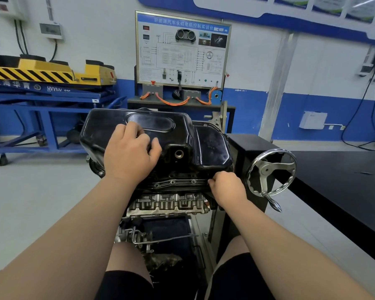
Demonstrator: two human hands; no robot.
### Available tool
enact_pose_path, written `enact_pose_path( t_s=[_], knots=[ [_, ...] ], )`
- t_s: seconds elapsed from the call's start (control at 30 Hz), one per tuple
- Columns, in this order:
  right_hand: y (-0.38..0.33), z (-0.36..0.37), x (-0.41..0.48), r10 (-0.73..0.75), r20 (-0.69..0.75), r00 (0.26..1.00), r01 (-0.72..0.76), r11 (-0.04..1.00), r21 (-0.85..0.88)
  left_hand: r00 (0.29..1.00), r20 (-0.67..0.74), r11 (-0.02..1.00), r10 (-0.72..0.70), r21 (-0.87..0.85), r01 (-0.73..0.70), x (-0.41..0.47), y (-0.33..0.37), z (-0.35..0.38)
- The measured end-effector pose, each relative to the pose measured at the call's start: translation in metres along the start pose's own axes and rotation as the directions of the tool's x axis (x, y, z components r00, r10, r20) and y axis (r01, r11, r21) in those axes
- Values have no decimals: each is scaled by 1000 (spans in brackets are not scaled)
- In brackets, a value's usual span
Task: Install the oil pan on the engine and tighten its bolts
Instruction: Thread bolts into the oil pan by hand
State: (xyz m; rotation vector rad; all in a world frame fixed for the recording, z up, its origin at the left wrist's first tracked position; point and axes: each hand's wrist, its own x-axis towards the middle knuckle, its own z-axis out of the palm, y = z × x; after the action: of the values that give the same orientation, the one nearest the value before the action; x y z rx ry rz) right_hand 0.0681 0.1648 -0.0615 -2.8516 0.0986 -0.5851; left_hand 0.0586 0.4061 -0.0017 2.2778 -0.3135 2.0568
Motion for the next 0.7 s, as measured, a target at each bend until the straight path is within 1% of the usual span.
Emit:
enact_pose_path(
  t_s=[0.13,0.43,0.57,0.7],
  knots=[
    [-3,2,-7,16,-6,1000,-17,997,-76,1000,-1,1000,-14,1,14,-3,1,-2],
    [-10,8,-13,13,17,1000,-11,989,-146,1000,-15,999,4,-49,-5,-12,1,-6],
    [-6,5,-10,56,9,998,-55,991,-122,1000,-17,999,7,-46,-8,-15,2,-6],
    [-2,7,-12,96,-4,995,-97,995,-22,1000,-6,999,5,-45,-5,-16,1,-7]
  ],
)
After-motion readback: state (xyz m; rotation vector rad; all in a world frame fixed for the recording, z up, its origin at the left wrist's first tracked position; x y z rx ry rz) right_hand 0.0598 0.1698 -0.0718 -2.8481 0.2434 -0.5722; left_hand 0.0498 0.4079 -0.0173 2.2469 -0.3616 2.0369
